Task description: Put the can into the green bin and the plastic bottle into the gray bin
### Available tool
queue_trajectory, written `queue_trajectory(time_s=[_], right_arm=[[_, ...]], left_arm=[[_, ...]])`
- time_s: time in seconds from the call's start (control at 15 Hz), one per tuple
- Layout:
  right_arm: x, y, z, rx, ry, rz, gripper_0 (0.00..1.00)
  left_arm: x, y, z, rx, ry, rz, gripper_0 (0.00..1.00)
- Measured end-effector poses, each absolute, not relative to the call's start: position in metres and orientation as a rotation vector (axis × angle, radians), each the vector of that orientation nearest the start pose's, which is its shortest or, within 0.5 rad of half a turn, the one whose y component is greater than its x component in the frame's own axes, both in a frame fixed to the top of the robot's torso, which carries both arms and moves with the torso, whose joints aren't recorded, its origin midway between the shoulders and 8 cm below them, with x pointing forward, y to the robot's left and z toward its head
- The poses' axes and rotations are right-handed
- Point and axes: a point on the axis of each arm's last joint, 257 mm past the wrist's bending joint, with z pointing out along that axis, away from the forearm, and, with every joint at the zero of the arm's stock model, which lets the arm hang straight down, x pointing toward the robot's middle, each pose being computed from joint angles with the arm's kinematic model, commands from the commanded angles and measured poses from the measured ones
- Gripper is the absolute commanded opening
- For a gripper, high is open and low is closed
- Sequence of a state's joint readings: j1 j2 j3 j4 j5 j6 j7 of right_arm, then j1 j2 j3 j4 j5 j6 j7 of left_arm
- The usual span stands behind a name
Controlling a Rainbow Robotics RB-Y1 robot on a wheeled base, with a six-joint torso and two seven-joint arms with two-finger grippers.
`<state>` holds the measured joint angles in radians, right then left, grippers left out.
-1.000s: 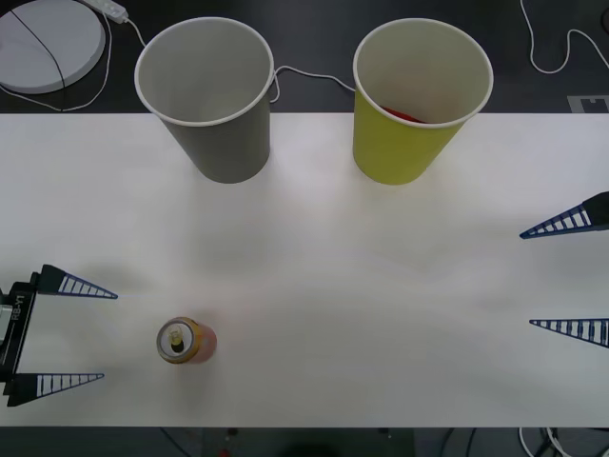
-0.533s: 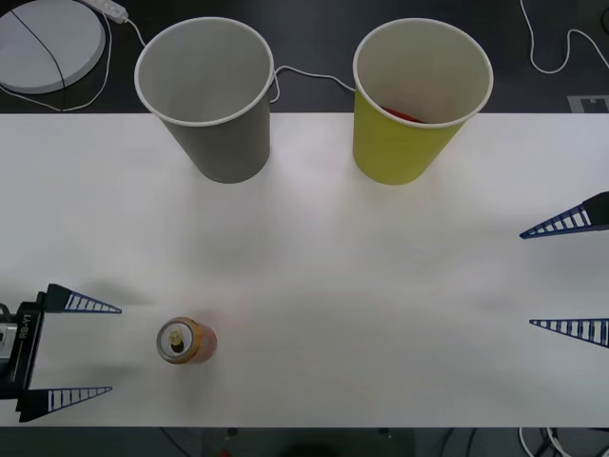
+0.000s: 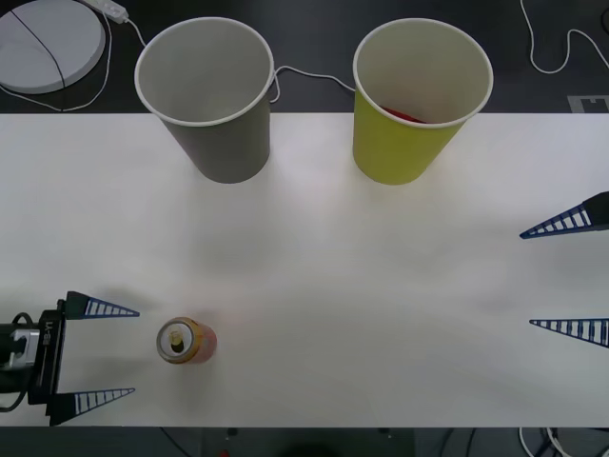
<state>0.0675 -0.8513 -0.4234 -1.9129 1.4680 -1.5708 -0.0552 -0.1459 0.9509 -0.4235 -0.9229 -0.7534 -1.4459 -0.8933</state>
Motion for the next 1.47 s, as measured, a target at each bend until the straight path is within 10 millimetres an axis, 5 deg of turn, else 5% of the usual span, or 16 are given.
queue_trajectory(time_s=[1.47], right_arm=[[0.338,-0.295,-0.161,-1.708,1.533,0.258,1.0]], left_arm=[[0.338,0.195,-0.332,1.321,1.219,-0.686,1.0]])
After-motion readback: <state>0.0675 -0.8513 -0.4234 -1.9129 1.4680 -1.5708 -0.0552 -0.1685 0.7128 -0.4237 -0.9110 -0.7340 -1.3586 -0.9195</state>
